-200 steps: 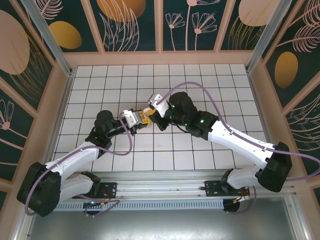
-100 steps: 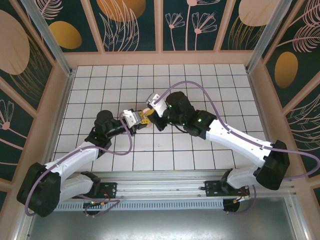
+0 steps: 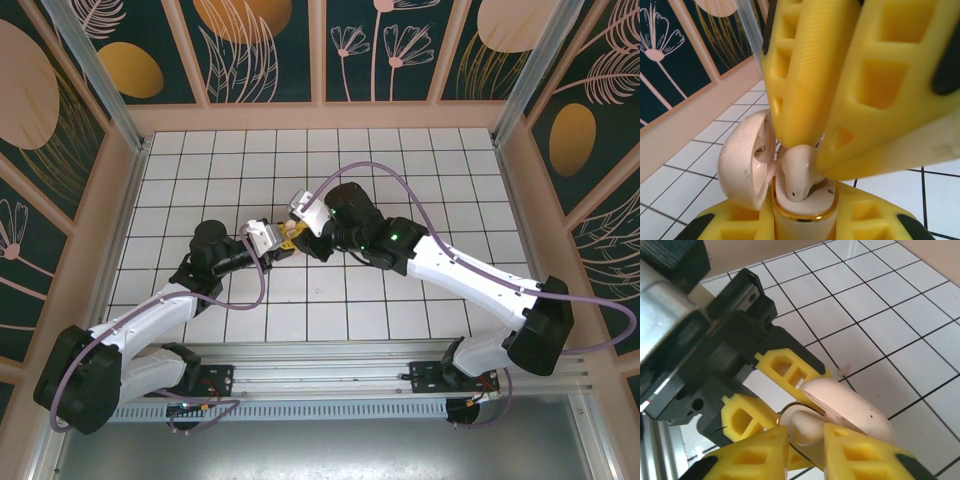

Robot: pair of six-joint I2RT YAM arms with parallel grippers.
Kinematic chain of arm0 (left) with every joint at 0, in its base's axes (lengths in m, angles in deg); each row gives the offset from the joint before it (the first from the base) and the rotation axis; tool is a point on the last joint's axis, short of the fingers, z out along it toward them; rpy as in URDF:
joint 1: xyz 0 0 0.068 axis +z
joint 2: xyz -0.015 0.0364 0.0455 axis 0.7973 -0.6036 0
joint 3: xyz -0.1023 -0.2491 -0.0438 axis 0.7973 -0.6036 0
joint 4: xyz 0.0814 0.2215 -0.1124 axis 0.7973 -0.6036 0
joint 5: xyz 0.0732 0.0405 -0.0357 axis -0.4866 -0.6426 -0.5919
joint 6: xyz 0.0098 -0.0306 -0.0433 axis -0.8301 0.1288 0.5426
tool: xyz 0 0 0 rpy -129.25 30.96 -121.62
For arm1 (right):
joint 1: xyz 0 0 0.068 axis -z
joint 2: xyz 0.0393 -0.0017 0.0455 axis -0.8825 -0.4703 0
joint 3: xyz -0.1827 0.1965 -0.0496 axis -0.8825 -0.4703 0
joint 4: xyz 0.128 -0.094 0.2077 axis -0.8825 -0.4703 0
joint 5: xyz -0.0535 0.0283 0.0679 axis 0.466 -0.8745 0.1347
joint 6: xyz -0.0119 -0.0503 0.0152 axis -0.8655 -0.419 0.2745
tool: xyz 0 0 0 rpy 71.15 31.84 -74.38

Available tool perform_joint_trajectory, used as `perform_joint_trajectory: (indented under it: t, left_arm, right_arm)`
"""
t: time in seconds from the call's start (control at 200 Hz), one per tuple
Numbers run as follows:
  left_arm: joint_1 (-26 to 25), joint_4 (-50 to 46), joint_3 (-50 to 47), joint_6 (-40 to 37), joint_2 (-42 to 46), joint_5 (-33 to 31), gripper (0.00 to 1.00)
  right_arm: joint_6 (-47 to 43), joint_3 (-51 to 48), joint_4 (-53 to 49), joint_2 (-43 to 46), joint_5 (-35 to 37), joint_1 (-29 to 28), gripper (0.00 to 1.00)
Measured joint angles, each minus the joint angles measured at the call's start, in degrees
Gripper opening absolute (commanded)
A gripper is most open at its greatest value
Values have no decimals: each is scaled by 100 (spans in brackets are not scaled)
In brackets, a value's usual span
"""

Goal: Insert wireless bluetooth earbuds into charging case

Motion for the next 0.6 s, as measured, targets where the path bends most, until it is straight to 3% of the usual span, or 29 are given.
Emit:
perform_joint_trajectory:
  t: [0.14, 0.305, 0.601]
  left_arm:
    - [-22, 234, 0, -4, 9, 42, 16]
    - [-22, 385, 0, -20, 9, 39, 16]
    - [-22, 402, 0, -17, 9, 42, 16]
  right_arm:
    - [229, -323, 273, 413, -498, 90, 37]
    - [483, -616, 767, 883, -1113, 310, 37]
    - [807, -654, 1099, 953, -1567, 542, 15]
